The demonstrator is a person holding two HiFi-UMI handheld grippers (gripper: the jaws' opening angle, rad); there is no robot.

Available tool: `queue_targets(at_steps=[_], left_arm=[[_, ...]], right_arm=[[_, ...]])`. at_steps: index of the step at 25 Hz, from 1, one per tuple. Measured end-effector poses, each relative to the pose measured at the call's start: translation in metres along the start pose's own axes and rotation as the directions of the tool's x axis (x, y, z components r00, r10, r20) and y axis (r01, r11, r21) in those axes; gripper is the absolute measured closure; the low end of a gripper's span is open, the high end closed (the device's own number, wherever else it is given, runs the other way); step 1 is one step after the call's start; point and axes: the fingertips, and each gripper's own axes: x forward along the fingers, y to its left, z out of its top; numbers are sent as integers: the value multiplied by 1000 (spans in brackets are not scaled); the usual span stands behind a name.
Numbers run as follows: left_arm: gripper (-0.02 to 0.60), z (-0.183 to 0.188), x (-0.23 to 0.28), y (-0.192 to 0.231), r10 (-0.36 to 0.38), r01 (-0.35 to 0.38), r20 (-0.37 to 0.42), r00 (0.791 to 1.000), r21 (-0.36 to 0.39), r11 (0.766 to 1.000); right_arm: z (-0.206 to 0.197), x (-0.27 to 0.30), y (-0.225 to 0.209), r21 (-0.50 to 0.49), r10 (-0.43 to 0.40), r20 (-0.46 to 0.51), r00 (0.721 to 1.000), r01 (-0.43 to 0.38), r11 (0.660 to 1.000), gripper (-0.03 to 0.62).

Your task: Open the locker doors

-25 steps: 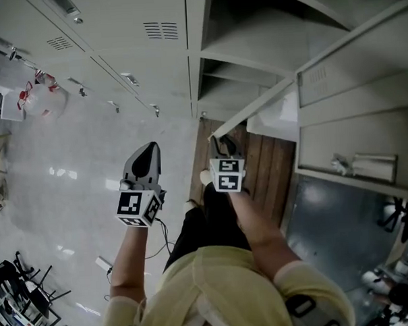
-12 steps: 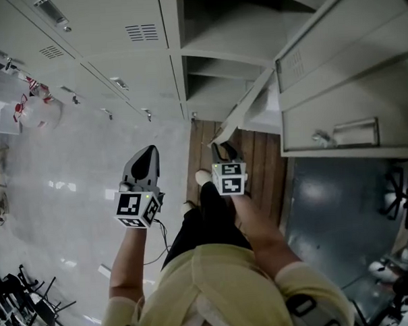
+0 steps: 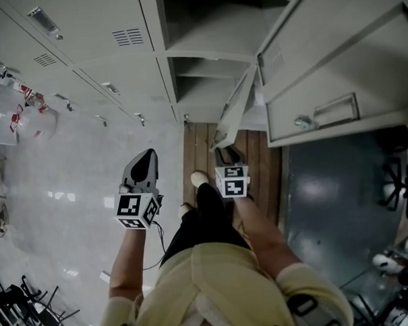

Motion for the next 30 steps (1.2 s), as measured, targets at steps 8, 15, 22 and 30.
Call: queue_targets(at_steps=[8,15,22,30], left_arm=[[588,-1,3,-13,-22,22,-4,1000,3,1000],[588,0,6,-22,-38,38,-5,999,8,999],[588,-4,-2,-20,-27,27,-2,1000,-5,1000],[588,-5,-29,-1,26,-26,17,1000,-32,999]], right_arm=[[-12,-15,-26,25,-52,-11,999,52,998,471],[-19,-23,-41,42,-92,-21,996,93,995,471],[-20,-37,-52,85,-131,-7,991,131,988,471],[-15,-51,-33,50,-109,28,994,108,993,471]])
